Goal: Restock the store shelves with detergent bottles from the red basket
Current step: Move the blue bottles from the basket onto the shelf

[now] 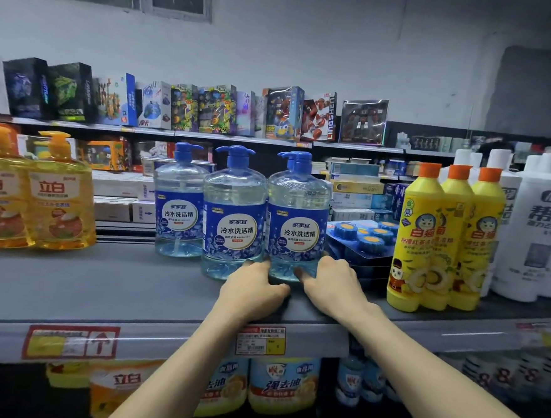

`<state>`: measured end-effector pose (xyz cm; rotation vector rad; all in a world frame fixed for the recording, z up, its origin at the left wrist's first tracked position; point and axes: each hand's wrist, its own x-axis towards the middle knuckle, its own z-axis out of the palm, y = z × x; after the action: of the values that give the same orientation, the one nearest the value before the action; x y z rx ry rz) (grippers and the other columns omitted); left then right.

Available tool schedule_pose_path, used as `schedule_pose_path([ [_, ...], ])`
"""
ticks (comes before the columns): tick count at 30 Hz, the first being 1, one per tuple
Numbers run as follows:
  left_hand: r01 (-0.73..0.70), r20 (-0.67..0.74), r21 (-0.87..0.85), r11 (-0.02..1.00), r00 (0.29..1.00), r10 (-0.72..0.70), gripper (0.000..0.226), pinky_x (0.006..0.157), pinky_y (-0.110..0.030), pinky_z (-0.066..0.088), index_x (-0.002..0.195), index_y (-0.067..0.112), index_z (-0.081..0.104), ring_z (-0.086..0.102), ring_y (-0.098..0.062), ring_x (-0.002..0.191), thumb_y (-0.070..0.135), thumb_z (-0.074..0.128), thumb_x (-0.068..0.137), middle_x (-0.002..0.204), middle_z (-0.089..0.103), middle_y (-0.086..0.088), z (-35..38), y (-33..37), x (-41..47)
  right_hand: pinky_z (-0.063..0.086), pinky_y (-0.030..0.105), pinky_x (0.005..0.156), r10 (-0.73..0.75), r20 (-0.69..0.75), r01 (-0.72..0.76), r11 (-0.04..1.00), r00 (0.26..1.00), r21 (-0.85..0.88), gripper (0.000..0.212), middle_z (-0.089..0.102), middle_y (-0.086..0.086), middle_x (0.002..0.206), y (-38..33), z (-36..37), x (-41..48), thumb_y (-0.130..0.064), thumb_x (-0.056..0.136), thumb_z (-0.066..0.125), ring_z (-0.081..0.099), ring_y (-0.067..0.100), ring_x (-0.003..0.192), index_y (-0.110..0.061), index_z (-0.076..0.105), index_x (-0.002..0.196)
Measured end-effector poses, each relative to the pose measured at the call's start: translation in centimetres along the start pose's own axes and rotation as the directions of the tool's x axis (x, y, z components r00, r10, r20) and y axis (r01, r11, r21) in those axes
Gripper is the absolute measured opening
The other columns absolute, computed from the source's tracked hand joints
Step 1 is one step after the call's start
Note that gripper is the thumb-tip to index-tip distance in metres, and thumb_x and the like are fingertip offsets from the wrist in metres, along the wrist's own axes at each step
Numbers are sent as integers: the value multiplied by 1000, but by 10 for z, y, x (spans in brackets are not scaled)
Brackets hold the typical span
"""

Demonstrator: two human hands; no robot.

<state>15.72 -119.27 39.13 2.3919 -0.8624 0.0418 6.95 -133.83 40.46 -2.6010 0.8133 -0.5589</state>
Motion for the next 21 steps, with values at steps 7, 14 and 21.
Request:
schedule_pose_path([
  [7,-29,-85,104,994,996,38,38,92,-41,55,116,23,62,65,-31,113,47,58,87,123,68,-5,0,11,-13,49,31,85,-47,167,31,995,985,96,53,67,12,135,12,-28,-7,-45,94,69,64,28,112,-12,65,134],
  [14,-38,-144,200,979,987,68,23,81,-39,56,96,15,69,67,-33,98,35,58,90,101,73,-5,-7,37,-42,49,45,109,-176,236,201,976,956,-84,63,59,10,149,33,-55,-57,-58,101,53,57,31,134,-19,53,151],
  [21,-113,-151,358,927,973,177,37,87,-39,52,121,16,67,63,-28,115,41,53,97,119,69,-3,9,100,-110,48,45,108,-291,114,303,946,950,-113,59,59,2,150,82,-99,-125,-60,102,52,53,25,139,-25,53,150],
])
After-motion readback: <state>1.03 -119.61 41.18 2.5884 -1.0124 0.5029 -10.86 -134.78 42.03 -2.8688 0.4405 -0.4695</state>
